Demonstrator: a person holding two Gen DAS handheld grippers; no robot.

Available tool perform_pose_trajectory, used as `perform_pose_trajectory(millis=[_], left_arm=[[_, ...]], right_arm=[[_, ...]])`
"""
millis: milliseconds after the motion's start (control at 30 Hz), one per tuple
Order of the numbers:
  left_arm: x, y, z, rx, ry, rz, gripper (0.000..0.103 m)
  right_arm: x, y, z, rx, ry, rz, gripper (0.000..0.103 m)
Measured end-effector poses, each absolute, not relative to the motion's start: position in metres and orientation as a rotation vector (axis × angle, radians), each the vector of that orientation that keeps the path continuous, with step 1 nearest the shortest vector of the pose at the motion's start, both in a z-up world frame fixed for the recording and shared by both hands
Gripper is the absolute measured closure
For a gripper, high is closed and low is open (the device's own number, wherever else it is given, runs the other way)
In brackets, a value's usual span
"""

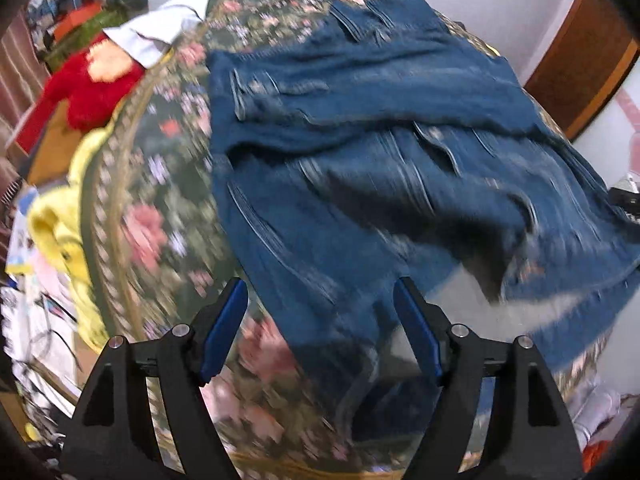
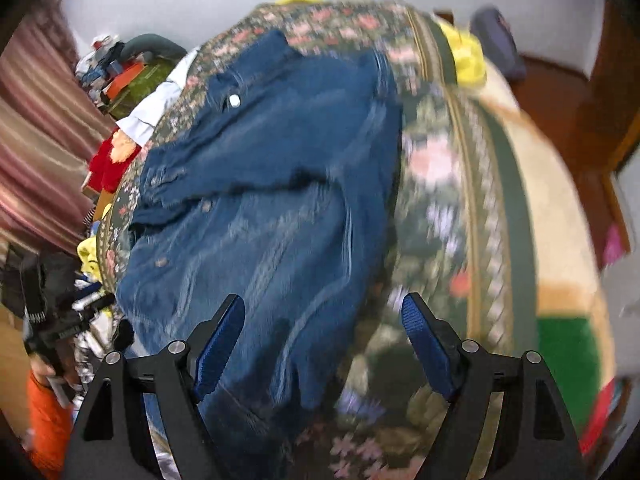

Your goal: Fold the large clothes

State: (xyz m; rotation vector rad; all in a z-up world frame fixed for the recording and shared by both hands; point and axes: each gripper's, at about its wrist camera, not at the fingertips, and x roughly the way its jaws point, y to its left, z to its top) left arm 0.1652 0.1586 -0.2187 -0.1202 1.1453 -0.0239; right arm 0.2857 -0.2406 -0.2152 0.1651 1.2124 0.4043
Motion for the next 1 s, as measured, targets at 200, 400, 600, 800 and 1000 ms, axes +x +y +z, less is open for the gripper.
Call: perform_pose_trajectory(millis=[200,400,600,800,1000], left_arm=[[0.147,0.141,-0.233,-0.136,1.170,-0.065,0.028],[0.150,0.129,-0.251,0.047,1.153,0.061,0.035],[0.148,0.146,-0.241,0.060,1.080,0.184,0.053],[0.113,0.214,-0.228,-0.073,1.062,0.333,0.053],[0.089,0.223,-0.246,-0.202,1.152,0.239,0.051]], right_arm=[[0.270,-0.237,-0.233,0.172,1.220,0.397,0.025],[0.263,-0.233,-0.230,0.171,1.197,0.440,0.055],[0.258,-0.231,-0.229,0.127,1.174,0.441,0.064],[0.261,-0.245,-0.235,0.142,1.176,0.414,0.065],[0.260,-0.247,-0.234,0.130,1.171,0.399,0.064]])
